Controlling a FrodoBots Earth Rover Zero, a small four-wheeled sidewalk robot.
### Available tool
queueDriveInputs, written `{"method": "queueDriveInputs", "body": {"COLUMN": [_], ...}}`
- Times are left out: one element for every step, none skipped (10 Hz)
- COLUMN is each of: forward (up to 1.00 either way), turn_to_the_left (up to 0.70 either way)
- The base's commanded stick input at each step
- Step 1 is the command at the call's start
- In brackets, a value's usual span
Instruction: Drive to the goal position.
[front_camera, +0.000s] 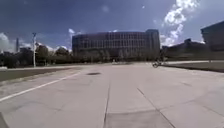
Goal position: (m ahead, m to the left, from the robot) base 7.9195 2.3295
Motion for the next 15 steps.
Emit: {"method": "queueDriveInputs", "body": {"forward": [0.85,0.85,0.85,0.85,0.85,0.85,0.85,0.85,0.85,0.85,0.85,0.85,0.85,0.85,0.85], "turn_to_the_left": [-0.33,-0.33,-0.33,0.01,0.01,0.01,0.01,0.01,0.01,0.01,0.01,0.01,0.01,0.01,0.01]}}
